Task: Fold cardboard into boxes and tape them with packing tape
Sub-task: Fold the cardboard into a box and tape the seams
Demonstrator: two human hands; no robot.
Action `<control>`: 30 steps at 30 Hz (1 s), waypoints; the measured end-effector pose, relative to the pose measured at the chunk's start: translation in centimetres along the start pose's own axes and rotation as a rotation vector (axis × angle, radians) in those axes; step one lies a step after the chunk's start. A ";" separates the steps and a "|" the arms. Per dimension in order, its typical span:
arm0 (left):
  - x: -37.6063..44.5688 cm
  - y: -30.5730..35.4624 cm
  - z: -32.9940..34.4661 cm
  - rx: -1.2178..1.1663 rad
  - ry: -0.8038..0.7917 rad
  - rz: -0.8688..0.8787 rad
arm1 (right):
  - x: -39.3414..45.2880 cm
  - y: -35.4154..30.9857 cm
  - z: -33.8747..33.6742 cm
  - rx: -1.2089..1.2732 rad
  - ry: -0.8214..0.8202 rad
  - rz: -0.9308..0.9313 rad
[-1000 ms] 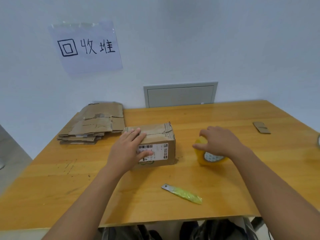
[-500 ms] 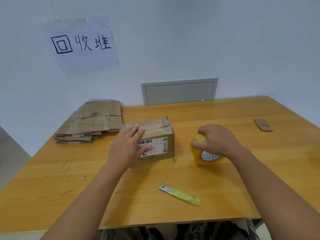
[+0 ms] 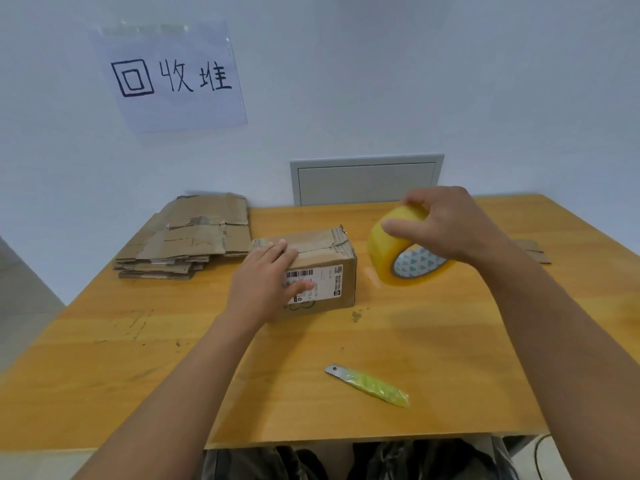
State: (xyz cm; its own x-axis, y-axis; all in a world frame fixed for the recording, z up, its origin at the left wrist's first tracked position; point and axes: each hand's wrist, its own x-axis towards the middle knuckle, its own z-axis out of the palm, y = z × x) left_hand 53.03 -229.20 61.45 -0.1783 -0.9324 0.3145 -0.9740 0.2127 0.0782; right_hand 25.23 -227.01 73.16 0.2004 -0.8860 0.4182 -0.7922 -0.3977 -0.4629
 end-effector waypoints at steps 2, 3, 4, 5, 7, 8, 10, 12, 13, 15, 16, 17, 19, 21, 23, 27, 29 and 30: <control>0.0 0.1 0.0 -0.025 0.018 0.023 | 0.5 -0.7 -0.1 0.075 0.012 0.011; 0.0 0.4 -0.1 -0.044 0.029 0.043 | 0.8 -0.8 0.1 0.130 0.027 0.025; 0.0 0.7 -0.1 -0.065 0.032 0.069 | 1.1 -0.9 0.3 0.189 0.047 0.041; 0.0 1.1 -0.1 -0.085 0.019 0.098 | 1.6 -0.8 0.7 0.246 0.068 0.059; 0.0 2.2 0.0 -0.108 -0.031 0.141 | 2.5 -0.8 1.4 0.359 0.110 0.086; 0.0 2.7 0.0 -0.116 -0.051 0.150 | 2.9 -0.7 1.8 0.416 0.129 0.097; 0.0 3.2 -0.2 -0.186 -0.070 0.136 | 3.8 -0.5 2.5 0.516 0.150 0.121; 0.2 3.2 -1.3 -0.412 -0.097 0.029 | 4.5 -0.3 3.1 0.581 0.146 0.144; 0.5 3.1 -1.8 -0.568 -0.117 -0.052 | 4.9 -0.2 3.5 0.606 0.140 0.152; 1.0 3.2 -3.0 -0.884 -0.131 -0.227 | 5.5 0.2 4.3 0.641 0.130 0.161; 1.4 3.4 -3.7 -0.987 -0.129 -0.308 | 5.8 0.3 4.7 0.647 0.121 0.163; 1.8 3.7 -4.3 -1.037 -0.132 -0.371 | 6.0 0.5 5.1 0.647 0.111 0.165; 2.3 4.1 -5.0 -1.071 -0.160 -0.425 | 6.2 0.8 5.9 0.644 0.093 0.169; 2.5 4.3 -5.1 -1.113 -0.180 -0.445 | 6.1 1.0 6.4 0.627 0.079 0.164; 2.8 4.1 -4.6 -1.157 -0.160 -0.468 | 6.1 1.2 6.7 0.597 0.074 0.165; 2.9 3.7 -4.5 -1.272 -0.129 -0.479 | 5.9 1.3 6.6 0.552 0.028 0.169; 2.8 3.5 -4.5 -1.312 -0.126 -0.465 | 5.5 1.4 6.4 0.527 -0.033 0.160; 2.7 3.4 -4.4 -1.321 -0.125 -0.460 | 5.3 1.5 6.3 0.514 -0.074 0.151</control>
State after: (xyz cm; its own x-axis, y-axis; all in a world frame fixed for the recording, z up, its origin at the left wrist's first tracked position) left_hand 49.84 -229.70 66.76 0.0374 -0.9974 -0.0620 -0.1116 -0.0658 0.9916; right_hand 28.74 -233.84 69.72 0.1609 -0.9493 0.2701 -0.4346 -0.3139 -0.8442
